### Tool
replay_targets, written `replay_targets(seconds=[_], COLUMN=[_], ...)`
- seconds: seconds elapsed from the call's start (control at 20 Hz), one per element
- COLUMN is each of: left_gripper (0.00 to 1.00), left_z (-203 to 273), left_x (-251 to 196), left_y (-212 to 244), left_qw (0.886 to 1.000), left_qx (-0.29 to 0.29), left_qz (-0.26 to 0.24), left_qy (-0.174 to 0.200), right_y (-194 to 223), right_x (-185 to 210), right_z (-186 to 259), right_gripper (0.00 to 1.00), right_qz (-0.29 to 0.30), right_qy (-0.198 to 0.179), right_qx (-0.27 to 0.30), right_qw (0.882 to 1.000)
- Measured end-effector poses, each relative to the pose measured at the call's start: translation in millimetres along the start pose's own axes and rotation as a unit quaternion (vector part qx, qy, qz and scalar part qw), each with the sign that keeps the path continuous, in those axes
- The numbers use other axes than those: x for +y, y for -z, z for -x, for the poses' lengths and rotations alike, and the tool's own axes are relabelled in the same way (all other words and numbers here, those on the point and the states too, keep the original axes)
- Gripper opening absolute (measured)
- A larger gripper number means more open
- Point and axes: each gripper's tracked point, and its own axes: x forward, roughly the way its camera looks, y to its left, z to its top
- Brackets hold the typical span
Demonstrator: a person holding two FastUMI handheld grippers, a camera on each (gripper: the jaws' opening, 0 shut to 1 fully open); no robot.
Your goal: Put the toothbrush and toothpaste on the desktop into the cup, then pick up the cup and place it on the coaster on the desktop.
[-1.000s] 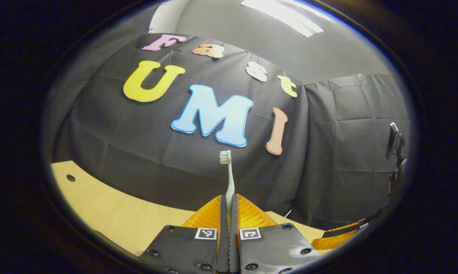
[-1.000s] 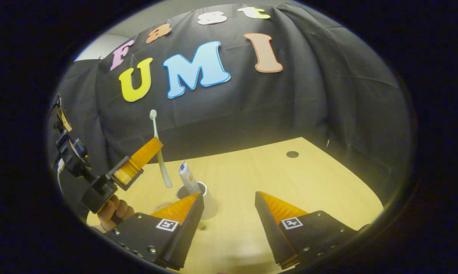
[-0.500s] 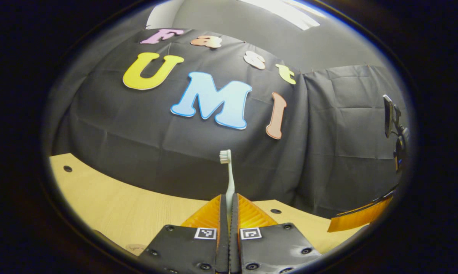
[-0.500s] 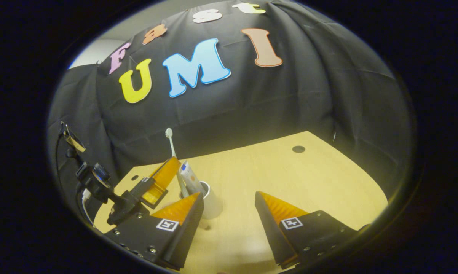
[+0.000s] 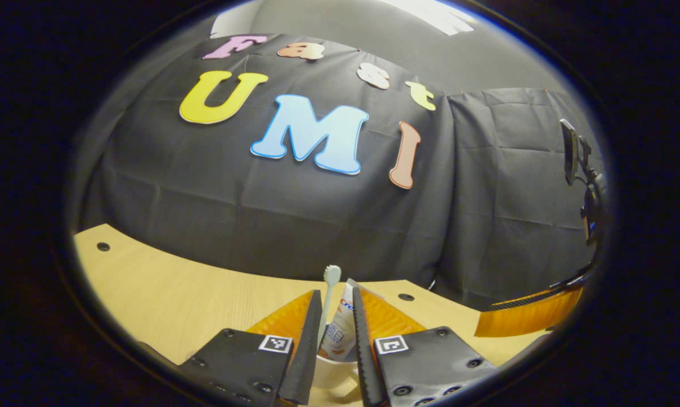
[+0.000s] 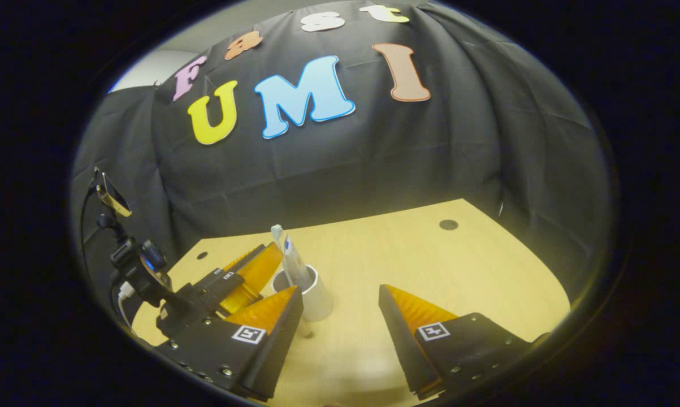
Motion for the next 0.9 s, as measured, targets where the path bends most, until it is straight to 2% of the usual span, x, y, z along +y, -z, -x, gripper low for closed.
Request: replay_targets(seconds=[0.15, 0.2, 0.3, 0.4, 0.55, 0.6, 0.9], left_gripper=[0.50, 0.58, 0.58, 0.71, 0.71, 0.77, 0.90], left_z=[17, 23, 34, 43, 52, 54, 71], left_x=[-3, -3, -4, -6, -6, -5, 10], left_y=[-8, -11, -17, -24, -32, -29, -30], left_qw=[1.000, 1.000, 0.999, 0.999, 0.998, 0.998, 0.996], left_qx=[0.017, 0.019, 0.024, 0.026, 0.036, 0.047, 0.072], left_qz=[-0.007, -0.008, -0.016, -0.022, -0.027, -0.029, -0.022], left_qy=[-0.014, -0.020, -0.032, -0.037, -0.040, -0.039, -0.052], right_y=[-3, -3, 0, 1, 6, 8, 13], right_x=[3, 5, 9, 14, 20, 23, 41], right_z=[0, -1, -4, -8, -13, -16, -31], right_gripper=[0.82, 0.82, 0.82, 0.82, 0.82, 0.82, 0.82], right_qz=[0.004, 0.005, 0.008, 0.008, 0.011, 0.010, 0.014], right_qy=[-0.003, -0.004, -0.008, -0.012, -0.009, -0.009, -0.015], right_qx=[0.008, 0.012, 0.018, 0.024, 0.036, 0.043, 0.083], right_qw=[1.000, 1.000, 1.000, 1.000, 0.999, 0.999, 0.996])
